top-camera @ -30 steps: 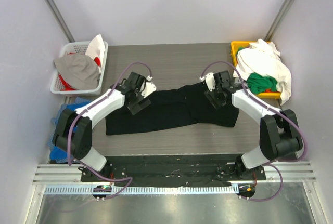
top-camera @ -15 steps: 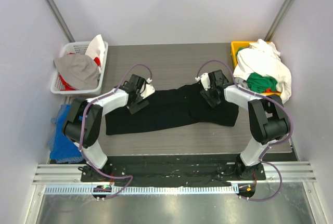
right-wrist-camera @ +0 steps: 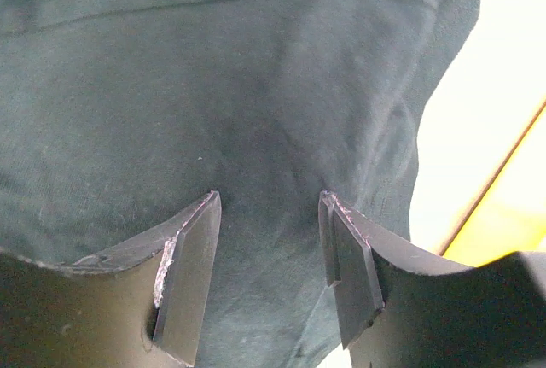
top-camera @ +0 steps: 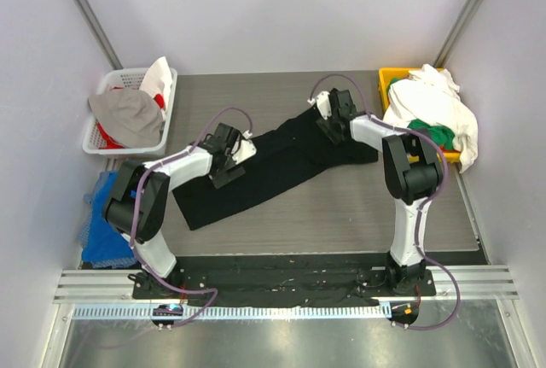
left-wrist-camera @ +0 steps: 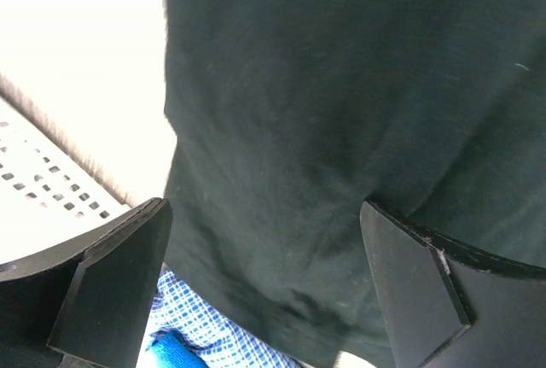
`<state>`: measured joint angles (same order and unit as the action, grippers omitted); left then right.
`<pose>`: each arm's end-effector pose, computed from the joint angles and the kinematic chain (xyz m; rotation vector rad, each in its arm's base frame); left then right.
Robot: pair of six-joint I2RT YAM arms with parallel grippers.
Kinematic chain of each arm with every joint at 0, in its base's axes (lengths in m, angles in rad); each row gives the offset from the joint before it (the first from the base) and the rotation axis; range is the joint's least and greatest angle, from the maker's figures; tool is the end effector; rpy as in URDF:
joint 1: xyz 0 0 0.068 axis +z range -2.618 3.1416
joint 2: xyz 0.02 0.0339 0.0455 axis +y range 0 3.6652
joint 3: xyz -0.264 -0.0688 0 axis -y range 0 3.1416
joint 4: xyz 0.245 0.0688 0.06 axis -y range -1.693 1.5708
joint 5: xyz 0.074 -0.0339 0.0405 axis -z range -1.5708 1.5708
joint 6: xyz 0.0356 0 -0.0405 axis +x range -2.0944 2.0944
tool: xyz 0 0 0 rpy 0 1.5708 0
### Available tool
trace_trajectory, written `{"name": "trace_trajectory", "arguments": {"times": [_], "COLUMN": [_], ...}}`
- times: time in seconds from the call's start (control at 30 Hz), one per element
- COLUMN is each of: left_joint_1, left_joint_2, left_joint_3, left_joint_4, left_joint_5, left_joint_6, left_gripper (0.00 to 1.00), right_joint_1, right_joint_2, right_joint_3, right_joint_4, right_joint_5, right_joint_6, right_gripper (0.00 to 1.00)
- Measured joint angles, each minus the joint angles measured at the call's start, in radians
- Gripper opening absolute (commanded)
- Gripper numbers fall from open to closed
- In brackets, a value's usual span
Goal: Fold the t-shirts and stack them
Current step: Rotate the tshirt 90 degrees
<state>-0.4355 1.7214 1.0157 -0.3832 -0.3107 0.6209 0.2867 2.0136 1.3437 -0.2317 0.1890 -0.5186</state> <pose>0.3083 -0.1315 0.1657 1.2486 2.3423 0.4739 0.4144 0.1152 0.1615 -0.8960 2.3121 -0.3330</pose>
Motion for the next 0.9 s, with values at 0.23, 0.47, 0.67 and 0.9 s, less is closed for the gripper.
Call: {"name": "trace_trajectory", "arguments": {"times": [0.23, 0.47, 0.67, 0.9], "left_joint_1": [-0.139, -0.251, -0.297, -0.391], "left_joint_2": [0.000, 0.067, 0.156, 0.240], "left_joint_3": [0.018, 0.121, 0.241, 0.363], "left_joint_4": [-0.111, -0.250, -0.338, -0.418], "left_joint_5": [0.021, 0.099, 0.135, 0.220], "left_joint_6": [0.016, 0.020, 0.021, 0.024], "left_gripper": [1.00, 1.00, 1.00, 1.00], "right_joint_1": [-0.002, -0.002, -0.003, -0.007], "right_joint_2": [0.177, 0.286, 0.356, 0.402], "right_joint_3": [0.231, 0.387, 0.496, 0.579], "right_joint_4": [0.052, 0.062, 0.058, 0.034], "right_joint_5": [0.022, 0.029, 0.016, -0.034], "right_joint_6": [-0.009, -0.014, -0.014, -0.013], "right_gripper": [0.59, 0.59, 0.59, 0.60]}}
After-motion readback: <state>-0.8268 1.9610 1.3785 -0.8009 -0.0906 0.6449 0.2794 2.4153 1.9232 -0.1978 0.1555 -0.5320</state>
